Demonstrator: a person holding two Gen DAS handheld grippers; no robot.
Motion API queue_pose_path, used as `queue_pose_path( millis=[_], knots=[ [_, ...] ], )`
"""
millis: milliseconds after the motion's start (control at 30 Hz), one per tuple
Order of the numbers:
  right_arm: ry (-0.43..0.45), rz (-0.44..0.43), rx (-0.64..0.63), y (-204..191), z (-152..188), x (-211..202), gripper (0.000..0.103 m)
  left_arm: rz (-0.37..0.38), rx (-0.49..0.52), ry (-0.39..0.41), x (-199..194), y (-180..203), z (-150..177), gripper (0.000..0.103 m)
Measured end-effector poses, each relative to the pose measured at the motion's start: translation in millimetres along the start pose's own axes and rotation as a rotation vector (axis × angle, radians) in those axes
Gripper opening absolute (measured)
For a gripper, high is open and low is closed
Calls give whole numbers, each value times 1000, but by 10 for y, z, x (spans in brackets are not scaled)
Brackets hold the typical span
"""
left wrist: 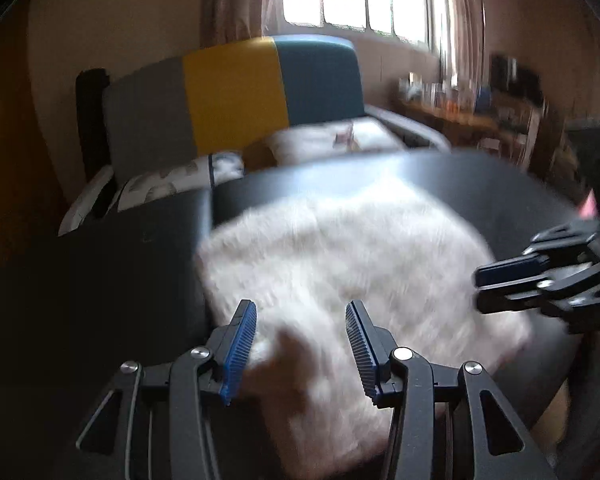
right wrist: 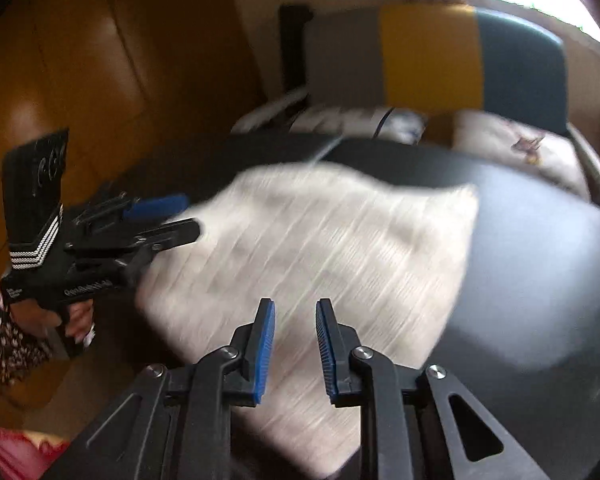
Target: Fold clothes
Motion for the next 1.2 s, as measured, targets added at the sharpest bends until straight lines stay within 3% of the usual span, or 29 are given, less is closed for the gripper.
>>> queue_pose_path(
  millis=[67,167,267,433,500,567,633,700,800,867,933,1000,1067,1200],
  knots=[
    [-41,-12,-18,-87,125,104,21,18,-92,-43,97,-199,134,49],
    [-95,9,-23,-86,290,240,20,83,-263,-116,258,-520,349,69],
    [-64,-22,42,33,389,280,20,185,-411,-131,331,-738,460,74],
    [-37,-31,54,95,421,272,19,82,-264,-96,289,-547,368,80],
    [-45,-32,53,84,407,245,20,82,-261,-75,183,-542,276,71],
    [-40,-50,83,119,364,152,20,33,-234,11,-28,-540,149,70],
    [35,-45,108,157,313,-55,20,-29,-177,147,-274,-471,-8,70],
    [90,2,104,239,194,-206,20,-44,-136,214,-343,-377,-142,70],
    [104,73,113,408,-11,-224,21,-11,-114,185,-167,-250,-311,70],
    [81,77,152,537,-149,-121,21,2,-106,155,-31,-188,-402,68],
    [54,85,167,613,-259,-17,21,-21,-127,82,185,-220,-406,61],
    [33,101,157,640,-258,50,21,-43,-151,2,412,-269,-395,47],
    [11,114,154,669,-213,135,21,-47,-198,-92,666,-375,-332,48],
    [-9,118,180,715,-148,191,21,42,-279,-102,706,-506,-335,53]
  ],
)
Point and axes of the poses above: each gripper's, at about its wrist camera, not at the fingertips, and x roughly the way its jaws point, y to its right, z to its underside, the point moved 3 cm from there along x, roughly the way its jaws point, and after that the axes turned 8 degrees about -x, right-handed, at the moved point
